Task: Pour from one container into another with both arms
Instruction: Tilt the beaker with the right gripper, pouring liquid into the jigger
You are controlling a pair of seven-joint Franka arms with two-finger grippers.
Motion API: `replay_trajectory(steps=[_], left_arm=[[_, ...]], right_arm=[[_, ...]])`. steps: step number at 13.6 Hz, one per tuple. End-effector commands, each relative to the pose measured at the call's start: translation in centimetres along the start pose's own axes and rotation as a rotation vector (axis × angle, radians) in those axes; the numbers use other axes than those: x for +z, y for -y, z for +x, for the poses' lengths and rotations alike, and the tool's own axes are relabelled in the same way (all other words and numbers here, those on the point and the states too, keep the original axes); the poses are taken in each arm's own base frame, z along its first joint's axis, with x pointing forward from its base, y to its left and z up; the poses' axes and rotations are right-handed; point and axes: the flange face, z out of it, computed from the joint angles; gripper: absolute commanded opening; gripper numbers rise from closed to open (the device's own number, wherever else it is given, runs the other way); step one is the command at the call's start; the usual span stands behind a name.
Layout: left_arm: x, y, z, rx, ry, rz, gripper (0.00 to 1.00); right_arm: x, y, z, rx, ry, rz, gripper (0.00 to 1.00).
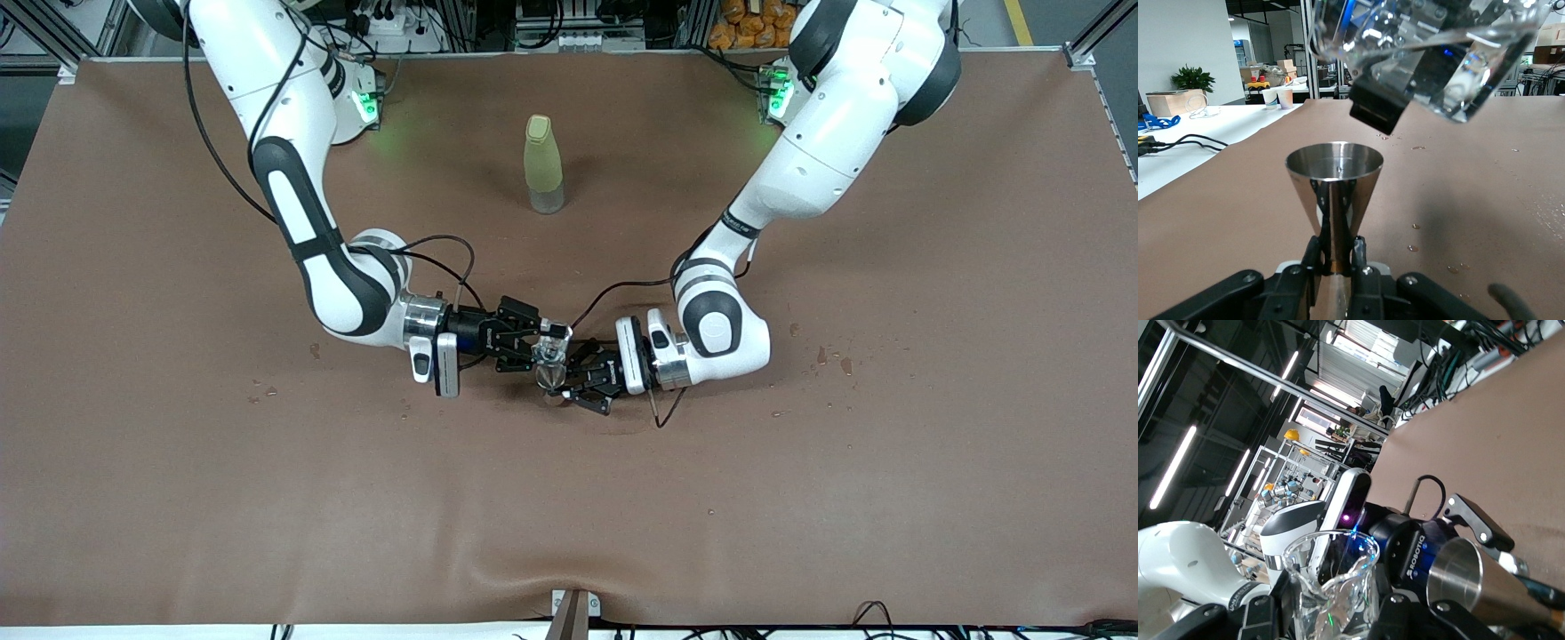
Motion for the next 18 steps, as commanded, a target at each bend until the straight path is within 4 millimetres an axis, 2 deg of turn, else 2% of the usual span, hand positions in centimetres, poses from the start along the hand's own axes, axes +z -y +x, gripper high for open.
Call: replay_trajectory(steps=[1, 11, 14, 18], left_arm=[[0.39, 0.01, 0.41, 0.004, -0.01, 0.024, 0.0], [0.45, -0.04, 0.54, 0.007, -0.011, 0.023, 0.0], [0.47, -0.07, 0.44, 0.006, -0.01, 0.022, 0.0], [0.46, -0.04, 0.54, 0.007, -0.011, 0.023, 0.0]], right_arm=[[0.75, -0.08, 0.39, 0.068, -0.032, 0.021, 0.22], [0.82, -0.08, 0.11, 0.401, -0.028, 0.026, 0.2], [0.75, -0.03, 0.23, 0.44, -0.03, 0.027, 0.21], [0.7, 0.33, 0.63, 0.623, -0.03, 0.031, 0.2]])
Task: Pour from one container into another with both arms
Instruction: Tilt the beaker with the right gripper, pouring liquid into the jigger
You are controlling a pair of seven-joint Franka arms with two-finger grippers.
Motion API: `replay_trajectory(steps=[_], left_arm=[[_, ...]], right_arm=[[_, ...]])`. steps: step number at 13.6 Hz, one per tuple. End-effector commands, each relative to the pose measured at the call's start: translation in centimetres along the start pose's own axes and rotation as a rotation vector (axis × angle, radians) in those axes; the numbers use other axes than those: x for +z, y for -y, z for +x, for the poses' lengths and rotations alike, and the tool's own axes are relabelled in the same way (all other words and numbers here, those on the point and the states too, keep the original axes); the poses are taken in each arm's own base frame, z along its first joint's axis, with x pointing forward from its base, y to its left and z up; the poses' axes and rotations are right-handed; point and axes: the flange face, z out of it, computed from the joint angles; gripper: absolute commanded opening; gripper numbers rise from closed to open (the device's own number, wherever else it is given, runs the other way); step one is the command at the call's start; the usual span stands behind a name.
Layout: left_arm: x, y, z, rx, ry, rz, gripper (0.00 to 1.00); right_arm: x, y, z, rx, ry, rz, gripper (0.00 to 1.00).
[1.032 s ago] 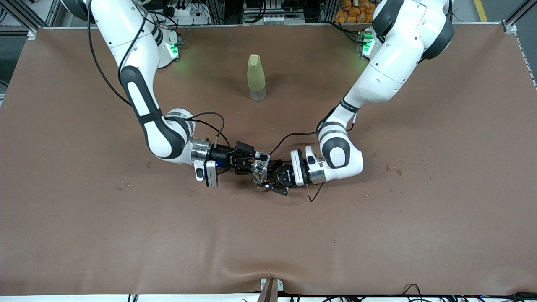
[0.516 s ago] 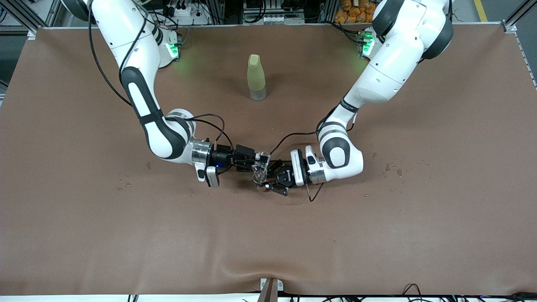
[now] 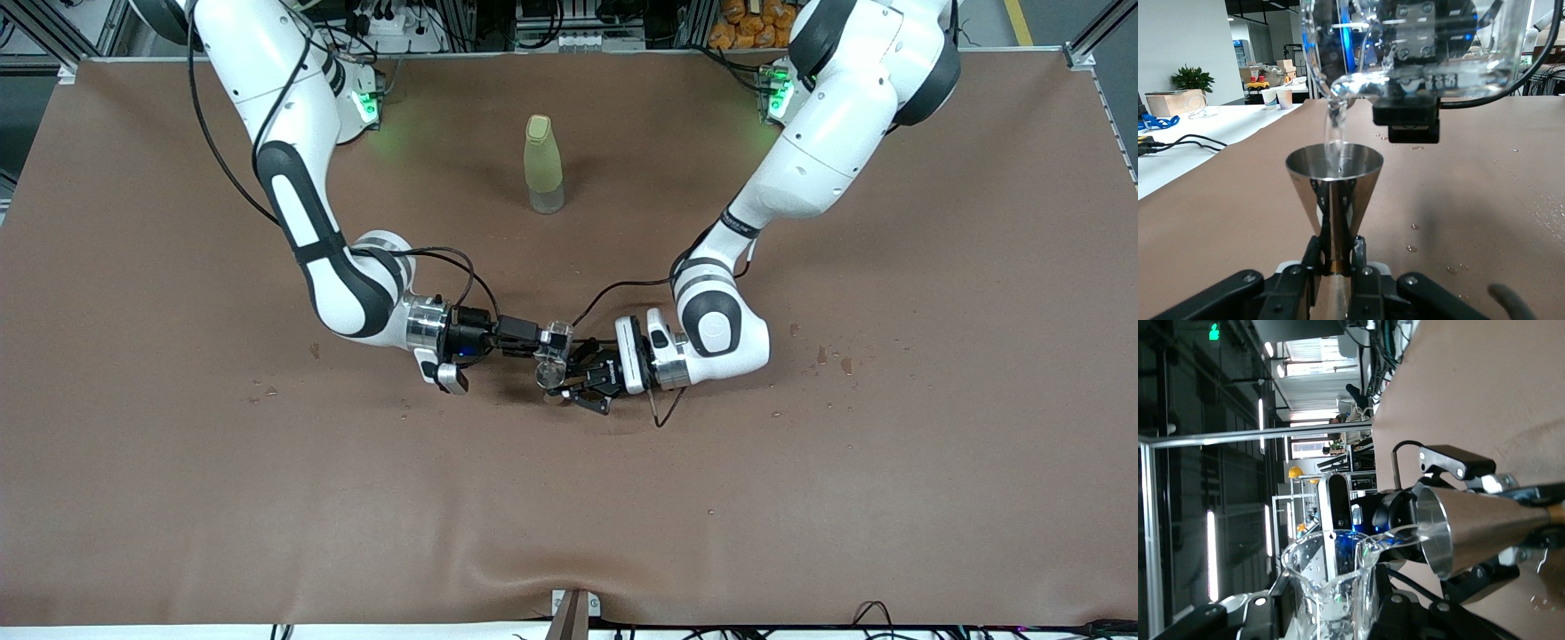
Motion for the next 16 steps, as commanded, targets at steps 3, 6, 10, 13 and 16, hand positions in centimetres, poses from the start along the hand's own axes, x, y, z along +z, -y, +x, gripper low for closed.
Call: replay_trajectory(steps=[3, 6, 10, 13, 16], left_arm=[[0.5, -0.1, 0.4, 0.006, -0.01, 0.022, 0.0], [0.4, 0.0, 0.5, 0.008, -0.01, 0.023, 0.0], [0.4, 0.0, 0.4, 0.007, -0.009, 0.023, 0.0], [0.4, 0.0, 0.4, 0.007, -0.009, 0.023, 0.0], [0.4, 0.0, 0.4, 0.008, -0.008, 0.022, 0.0]], right_arm=[[0.4, 0.9, 0.4, 0.156, -0.003, 0.022, 0.2], [-0.5, 1.1, 1.3, 0.25, -0.019, 0.028, 0.2], [-0.6, 1.2, 1.3, 0.353, -0.019, 0.032, 0.2], [-0.6, 1.1, 1.4, 0.386, -0.015, 0.028, 0.17], [-2.8, 2.7, 3.1, 0.166, 0.024, 0.066, 0.18]])
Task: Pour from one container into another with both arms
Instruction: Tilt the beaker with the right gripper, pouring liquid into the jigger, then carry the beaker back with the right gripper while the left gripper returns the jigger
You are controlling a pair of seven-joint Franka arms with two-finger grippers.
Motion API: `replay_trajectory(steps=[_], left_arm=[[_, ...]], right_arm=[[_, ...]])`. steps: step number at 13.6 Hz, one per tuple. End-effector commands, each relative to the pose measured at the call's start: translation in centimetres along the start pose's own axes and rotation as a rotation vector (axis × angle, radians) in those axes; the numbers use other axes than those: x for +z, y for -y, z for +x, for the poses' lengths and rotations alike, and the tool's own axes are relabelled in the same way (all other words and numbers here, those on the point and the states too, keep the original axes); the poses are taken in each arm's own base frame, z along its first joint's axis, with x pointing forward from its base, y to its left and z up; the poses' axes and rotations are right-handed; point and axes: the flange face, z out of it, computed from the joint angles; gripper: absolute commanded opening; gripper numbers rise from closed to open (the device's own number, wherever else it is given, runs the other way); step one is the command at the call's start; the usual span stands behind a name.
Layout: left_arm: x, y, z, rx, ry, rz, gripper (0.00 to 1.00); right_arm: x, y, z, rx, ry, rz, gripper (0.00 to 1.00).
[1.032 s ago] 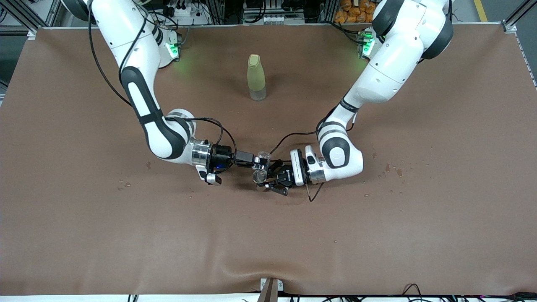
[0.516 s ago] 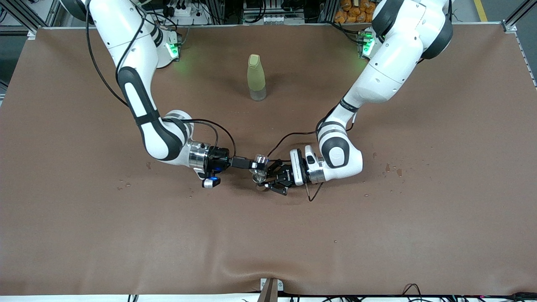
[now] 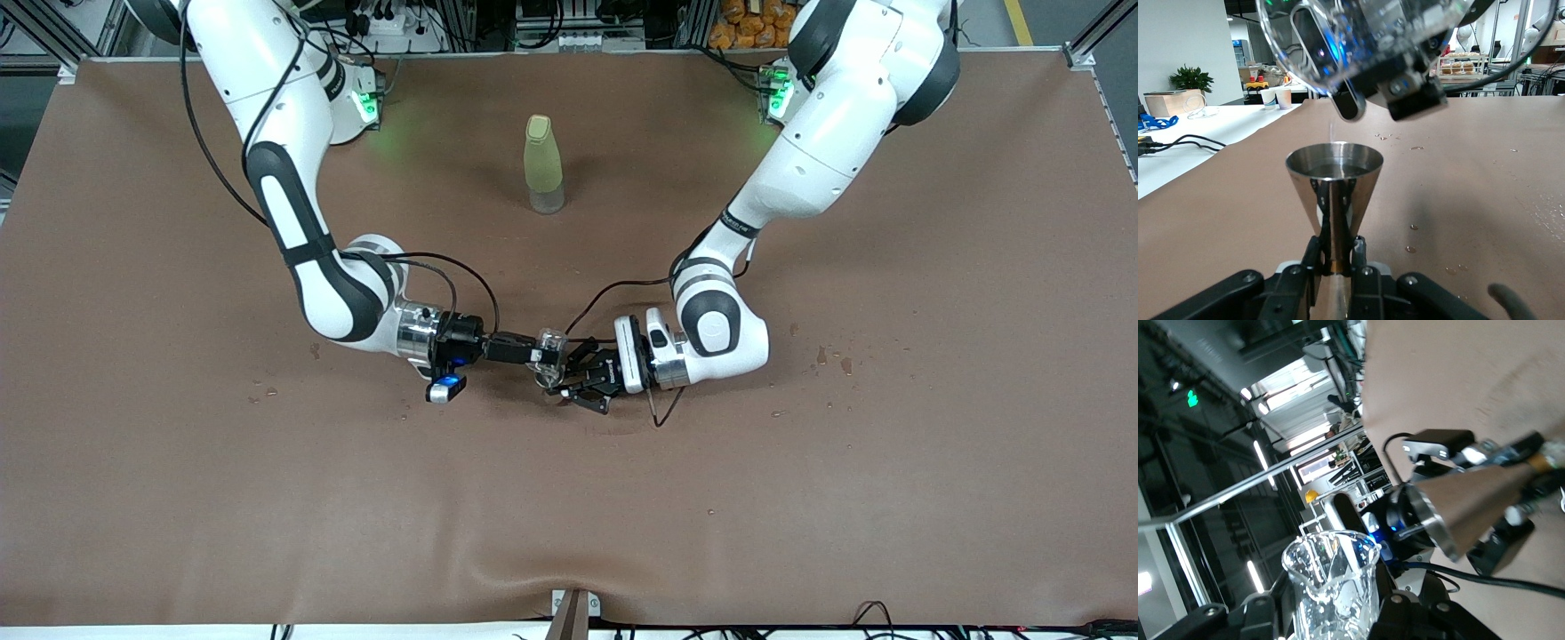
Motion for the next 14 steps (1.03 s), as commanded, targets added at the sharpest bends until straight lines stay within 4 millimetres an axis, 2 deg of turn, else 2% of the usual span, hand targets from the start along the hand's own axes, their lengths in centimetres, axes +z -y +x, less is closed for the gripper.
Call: replay_trajectory(steps=[1, 3, 4, 6, 7, 8, 9, 11, 13, 14], left_arm=[[0.1, 0.2, 0.5, 0.01, -0.007, 0.025, 0.0], [-0.9, 1.1, 0.7, 0.022, -0.003, 0.037, 0.0], [-2.1, 1.9, 0.3, 0.016, 0.002, 0.054, 0.0], [-4.3, 2.2, -0.1, -0.001, 0.016, 0.07, 0.0], [-5.4, 2.4, 0.1, 0.001, 0.026, 0.07, 0.0], [-6.8, 2.8, 0.2, 0.016, 0.045, 0.066, 0.0], [-8.4, 3.5, 0.1, 0.036, 0.064, 0.058, 0.0], [-12.4, 5.3, -0.9, 0.066, 0.058, 0.019, 0.0], [-17.4, 7.2, -1.5, 0.092, 0.023, -0.041, 0.0], [-19.7, 7.8, -1.5, 0.115, 0.024, -0.071, 0.0]], right_arm=[[-2.8, 2.6, 1.5, -0.186, 0.048, 0.028, 0.18], [-8.1, 4.7, 4.2, -0.415, 0.064, -0.078, 0.18], [-11.6, 5.9, 5.7, -0.549, 0.088, -0.144, 0.18], [-17.7, 7.9, 7.8, -0.759, 0.162, -0.149, 0.18], [-20.8, 8.2, 8.3, -0.845, 0.198, -0.126, 0.18], [-23.4, 7.5, 8.7, -0.956, 0.247, -0.139, 0.18], [-27.2, 7.2, 9.4, -1.075, 0.256, -0.174, 0.18], [-33.2, 6.0, 10.2, -1.277, 0.294, -0.229, 0.18], [-37.7, 4.5, 11.5, -1.571, 0.292, -0.221, 0.18], [-39.7, 3.7, 11.7, -1.66, 0.285, -0.208, 0.18]])
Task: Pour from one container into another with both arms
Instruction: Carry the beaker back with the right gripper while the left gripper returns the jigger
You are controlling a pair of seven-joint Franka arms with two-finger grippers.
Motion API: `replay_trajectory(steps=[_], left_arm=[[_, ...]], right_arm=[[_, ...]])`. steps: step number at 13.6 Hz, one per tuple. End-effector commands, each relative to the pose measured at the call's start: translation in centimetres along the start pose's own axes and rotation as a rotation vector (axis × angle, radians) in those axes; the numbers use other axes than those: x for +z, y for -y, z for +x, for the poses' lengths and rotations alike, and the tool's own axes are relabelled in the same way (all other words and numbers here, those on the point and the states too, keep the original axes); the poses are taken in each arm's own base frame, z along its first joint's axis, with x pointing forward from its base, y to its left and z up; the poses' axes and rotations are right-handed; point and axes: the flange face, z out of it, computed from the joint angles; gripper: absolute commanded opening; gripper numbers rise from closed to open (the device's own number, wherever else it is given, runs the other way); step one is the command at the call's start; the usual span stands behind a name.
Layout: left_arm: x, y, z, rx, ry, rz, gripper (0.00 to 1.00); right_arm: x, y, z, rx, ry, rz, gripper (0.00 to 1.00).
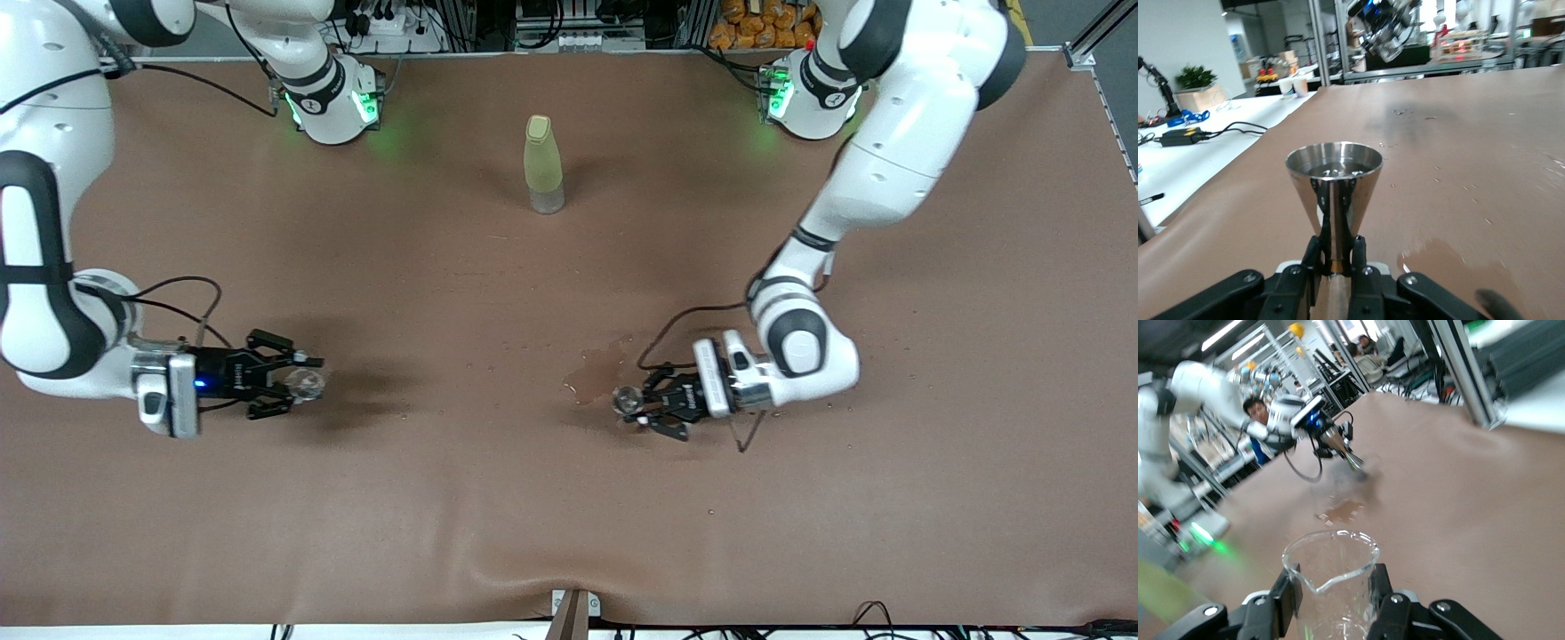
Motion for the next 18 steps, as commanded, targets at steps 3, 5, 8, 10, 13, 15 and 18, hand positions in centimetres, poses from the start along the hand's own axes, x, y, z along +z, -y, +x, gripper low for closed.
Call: replay_trajectory(steps=[3, 5, 8, 10, 13, 15, 18], left_arm=[[-11.3, 0.7, 0.0, 0.02, -0.024, -0.078, 0.0], [-15.4, 0.5, -1.0, 0.018, -0.027, -0.115, 0.0], [-22.7, 0.3, -3.3, 0.016, -0.017, -0.141, 0.0], [-27.2, -0.2, -4.5, 0.015, -0.007, -0.159, 0.0], [-32.7, -1.2, -6.7, 0.01, 0.017, -0.155, 0.0], [-35.3, -1.9, -7.8, 0.0, 0.031, -0.153, 0.0], [-36.8, -3.0, -9.8, -0.01, 0.04, -0.151, 0.0]], right_arm=[[-5.5, -1.0, -5.9, -0.329, -0.045, 0.03, 0.18], [-7.0, -1.2, -9.0, -0.486, -0.079, 0.014, 0.19], [-7.7, -2.0, -15.0, -0.595, -0.116, -0.007, 0.19], [-7.7, -2.3, -17.9, -0.592, -0.158, 0.013, 0.19], [-9.8, -2.8, -19.4, -0.597, -0.14, 0.009, 0.2], [-10.7, -2.6, -21.7, -0.574, -0.151, 0.01, 0.21], [-11.1, -2.4, -23.3, -0.604, -0.158, 0.009, 0.22]])
